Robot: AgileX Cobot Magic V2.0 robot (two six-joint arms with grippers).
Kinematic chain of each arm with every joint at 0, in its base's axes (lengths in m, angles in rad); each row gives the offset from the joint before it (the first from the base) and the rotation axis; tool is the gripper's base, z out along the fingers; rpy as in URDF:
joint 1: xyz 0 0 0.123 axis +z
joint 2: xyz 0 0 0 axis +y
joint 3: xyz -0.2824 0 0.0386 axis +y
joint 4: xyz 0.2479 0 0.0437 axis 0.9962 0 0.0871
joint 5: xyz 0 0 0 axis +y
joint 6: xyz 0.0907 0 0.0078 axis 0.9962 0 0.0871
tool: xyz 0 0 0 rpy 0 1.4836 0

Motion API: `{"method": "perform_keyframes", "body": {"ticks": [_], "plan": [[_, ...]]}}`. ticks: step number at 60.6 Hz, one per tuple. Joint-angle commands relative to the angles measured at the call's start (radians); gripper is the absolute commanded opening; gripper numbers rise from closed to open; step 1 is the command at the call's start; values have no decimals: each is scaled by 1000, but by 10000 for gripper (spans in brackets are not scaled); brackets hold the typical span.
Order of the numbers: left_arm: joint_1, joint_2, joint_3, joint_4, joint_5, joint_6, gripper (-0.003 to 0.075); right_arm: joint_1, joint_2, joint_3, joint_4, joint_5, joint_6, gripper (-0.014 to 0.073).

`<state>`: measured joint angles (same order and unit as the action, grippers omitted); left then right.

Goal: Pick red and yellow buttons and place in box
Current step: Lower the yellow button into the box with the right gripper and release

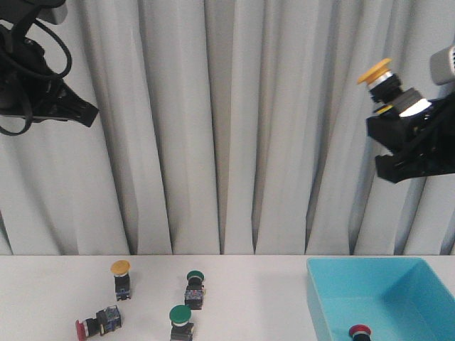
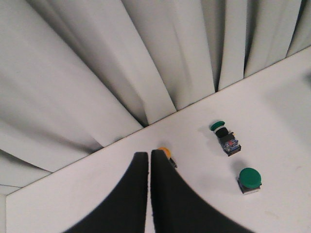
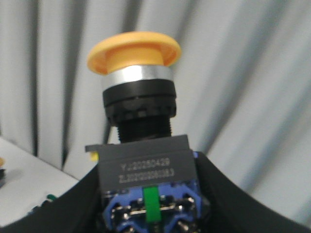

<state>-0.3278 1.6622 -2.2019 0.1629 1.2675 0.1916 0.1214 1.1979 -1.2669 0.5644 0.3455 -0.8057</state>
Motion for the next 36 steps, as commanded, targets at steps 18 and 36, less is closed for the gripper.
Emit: {"method": "perform_keyframes", "body": {"ticks": [18,36], "plan": [[-2,-49,-28,16,-42,-19,-6,-180,173,-26,-362,-2,452,10],[-2,-49,-28,10,-18,-19,-6,-184,399,-26,-514,57,552,19]]}}
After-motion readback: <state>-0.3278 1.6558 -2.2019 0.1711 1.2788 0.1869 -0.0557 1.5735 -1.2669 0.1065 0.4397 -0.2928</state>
